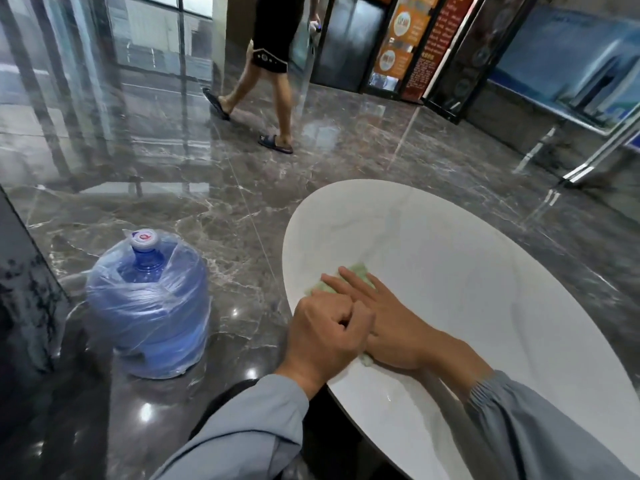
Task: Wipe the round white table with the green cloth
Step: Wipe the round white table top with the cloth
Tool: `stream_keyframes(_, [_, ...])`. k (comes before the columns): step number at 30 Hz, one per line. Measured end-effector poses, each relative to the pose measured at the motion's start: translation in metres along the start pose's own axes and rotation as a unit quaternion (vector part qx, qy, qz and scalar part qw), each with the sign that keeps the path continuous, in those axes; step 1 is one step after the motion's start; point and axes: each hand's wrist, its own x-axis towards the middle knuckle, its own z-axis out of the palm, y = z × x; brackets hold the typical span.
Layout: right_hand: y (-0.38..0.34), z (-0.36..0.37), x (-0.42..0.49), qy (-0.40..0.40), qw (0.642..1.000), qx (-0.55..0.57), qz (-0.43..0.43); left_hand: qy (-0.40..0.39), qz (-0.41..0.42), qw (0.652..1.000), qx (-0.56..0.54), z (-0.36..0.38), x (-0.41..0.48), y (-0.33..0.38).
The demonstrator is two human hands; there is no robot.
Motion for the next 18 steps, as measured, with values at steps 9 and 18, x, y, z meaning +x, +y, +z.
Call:
stream_keyframes(9, [-0.008,-0.008,0.001,0.013,0.983,0.039,0.179,0.031,-0.091,0.995,-0.019,0.003,0.014,-0.003])
stream_keyframes(18, [-0.092,0.027,-0.129,0.023,0.986,0.054,0.159,0.022,-0.057,0.998,0.024,0.008,0.010,-0.006])
